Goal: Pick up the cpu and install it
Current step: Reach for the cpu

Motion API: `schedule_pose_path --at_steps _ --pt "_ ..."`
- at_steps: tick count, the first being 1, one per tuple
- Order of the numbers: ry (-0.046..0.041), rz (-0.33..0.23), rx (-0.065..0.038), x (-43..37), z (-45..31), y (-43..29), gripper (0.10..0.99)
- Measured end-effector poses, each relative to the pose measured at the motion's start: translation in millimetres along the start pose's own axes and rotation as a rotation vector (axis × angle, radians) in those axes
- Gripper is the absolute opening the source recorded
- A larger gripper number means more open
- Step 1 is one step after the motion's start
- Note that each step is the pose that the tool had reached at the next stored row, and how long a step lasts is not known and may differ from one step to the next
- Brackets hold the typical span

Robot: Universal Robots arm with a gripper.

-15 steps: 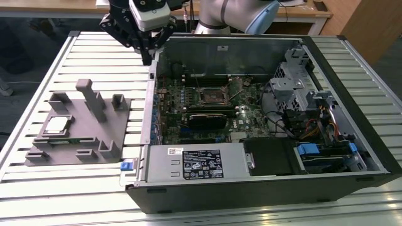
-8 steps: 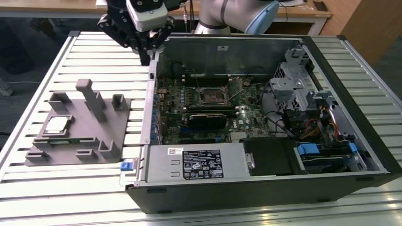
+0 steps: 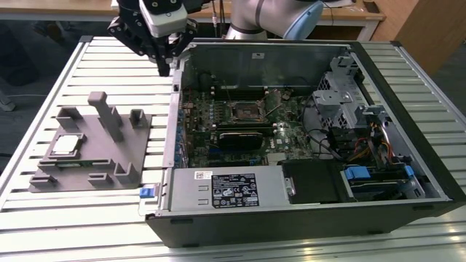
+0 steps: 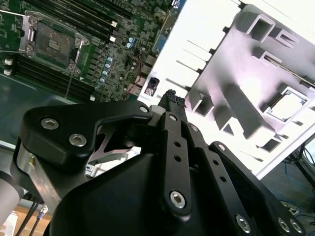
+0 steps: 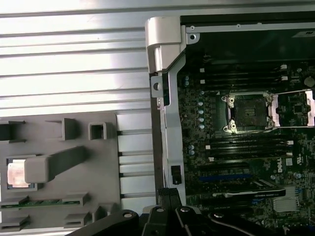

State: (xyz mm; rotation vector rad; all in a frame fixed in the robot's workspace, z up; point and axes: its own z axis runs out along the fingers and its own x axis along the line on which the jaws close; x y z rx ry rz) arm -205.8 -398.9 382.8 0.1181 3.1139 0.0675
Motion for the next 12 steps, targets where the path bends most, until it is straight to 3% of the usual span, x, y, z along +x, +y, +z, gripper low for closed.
schedule_pose_path --at_steps 12 --pt "0.0003 0.000 0.000 12.8 1.0 -1.0 0.106"
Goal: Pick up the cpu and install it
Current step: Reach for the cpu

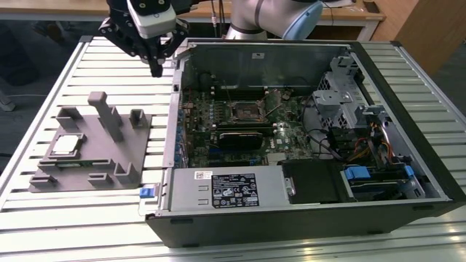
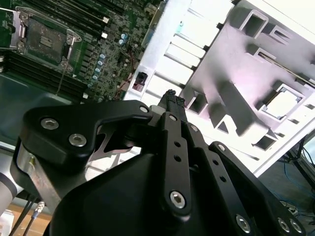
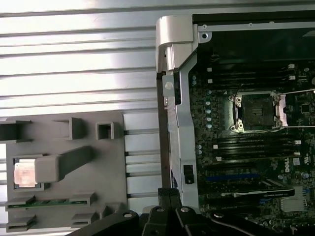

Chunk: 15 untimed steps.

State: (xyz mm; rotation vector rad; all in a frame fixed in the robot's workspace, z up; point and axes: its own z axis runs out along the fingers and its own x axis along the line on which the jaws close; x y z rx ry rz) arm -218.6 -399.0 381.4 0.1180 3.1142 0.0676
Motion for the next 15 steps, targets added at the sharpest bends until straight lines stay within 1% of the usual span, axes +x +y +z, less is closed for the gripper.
schedule_pose_path --at_steps 15 --pt "0.0001 0.000 0.000 19.3 1.2 -1.5 0.106"
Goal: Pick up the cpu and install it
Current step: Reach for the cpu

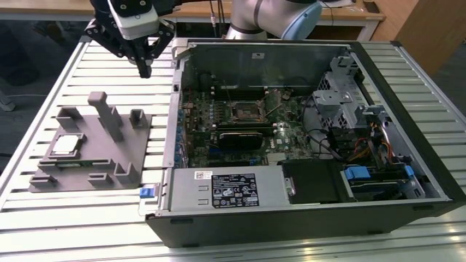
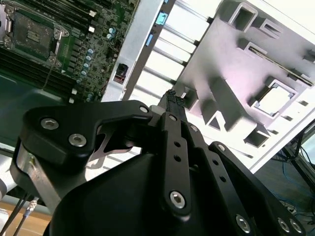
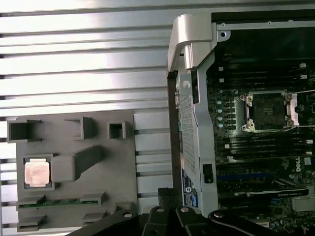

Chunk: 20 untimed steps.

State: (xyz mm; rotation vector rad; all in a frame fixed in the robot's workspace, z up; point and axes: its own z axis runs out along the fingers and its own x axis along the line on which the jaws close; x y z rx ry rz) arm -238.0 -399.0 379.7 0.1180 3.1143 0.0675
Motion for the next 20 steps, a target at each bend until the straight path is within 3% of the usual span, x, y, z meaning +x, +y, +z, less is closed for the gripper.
schedule_pose_path --at_steps 20 --pt "0.0026 0.000 0.000 24.7 2.6 -2.0 0.106"
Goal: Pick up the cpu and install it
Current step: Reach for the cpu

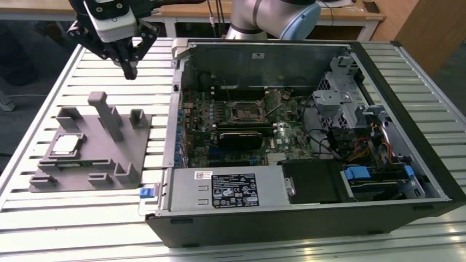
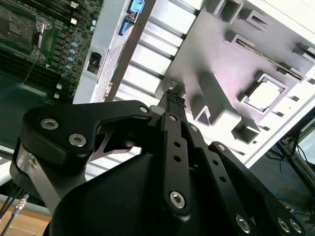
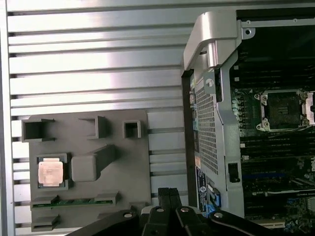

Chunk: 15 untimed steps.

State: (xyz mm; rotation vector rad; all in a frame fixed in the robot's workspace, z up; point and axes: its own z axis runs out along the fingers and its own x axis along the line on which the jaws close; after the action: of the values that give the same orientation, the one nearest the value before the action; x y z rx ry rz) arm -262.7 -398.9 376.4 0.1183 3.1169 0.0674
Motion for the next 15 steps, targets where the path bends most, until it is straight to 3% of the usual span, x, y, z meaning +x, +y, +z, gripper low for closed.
schedule_pose_path --at_steps 15 --pt "0.0031 0.000 0.000 23.7 2.5 -1.9 0.106"
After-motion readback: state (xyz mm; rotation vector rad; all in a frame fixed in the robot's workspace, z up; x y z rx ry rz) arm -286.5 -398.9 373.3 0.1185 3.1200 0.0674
